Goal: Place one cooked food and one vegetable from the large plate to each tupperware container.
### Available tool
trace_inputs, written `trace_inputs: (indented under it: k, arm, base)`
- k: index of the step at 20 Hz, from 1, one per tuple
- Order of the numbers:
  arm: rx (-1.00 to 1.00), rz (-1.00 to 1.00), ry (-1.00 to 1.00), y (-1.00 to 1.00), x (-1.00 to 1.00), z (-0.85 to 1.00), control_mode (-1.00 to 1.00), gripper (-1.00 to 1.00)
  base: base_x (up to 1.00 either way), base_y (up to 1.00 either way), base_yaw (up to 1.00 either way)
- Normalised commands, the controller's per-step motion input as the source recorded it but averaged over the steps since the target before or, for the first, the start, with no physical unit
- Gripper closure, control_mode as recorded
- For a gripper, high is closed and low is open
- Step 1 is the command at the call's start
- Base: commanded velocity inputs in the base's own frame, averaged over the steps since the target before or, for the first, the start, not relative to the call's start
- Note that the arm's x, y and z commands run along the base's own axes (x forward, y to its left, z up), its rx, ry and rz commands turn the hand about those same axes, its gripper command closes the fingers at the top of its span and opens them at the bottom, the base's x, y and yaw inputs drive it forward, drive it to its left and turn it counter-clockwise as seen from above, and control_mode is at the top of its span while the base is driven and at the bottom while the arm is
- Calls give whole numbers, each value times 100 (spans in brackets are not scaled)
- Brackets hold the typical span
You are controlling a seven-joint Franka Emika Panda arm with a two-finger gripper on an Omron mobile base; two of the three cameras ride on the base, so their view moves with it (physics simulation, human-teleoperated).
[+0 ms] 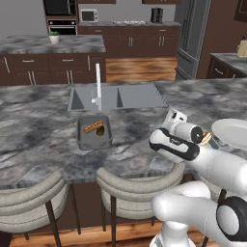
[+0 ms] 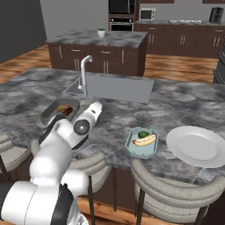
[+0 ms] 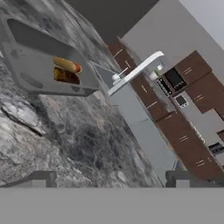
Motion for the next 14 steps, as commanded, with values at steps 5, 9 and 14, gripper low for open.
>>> trace_inputs:
  k: [5,9,14]
  arm:
    - [-27,-7,-17,-28,-100,0,-100,-100]
    - [-64,-6,42,-23,-100,-4,-100,-100]
    - [-80,-1,76,-1,-97,-32,-100,-100]
  base:
    - [0,0,0]
    - [0,0,0]
    - [0,0,0]
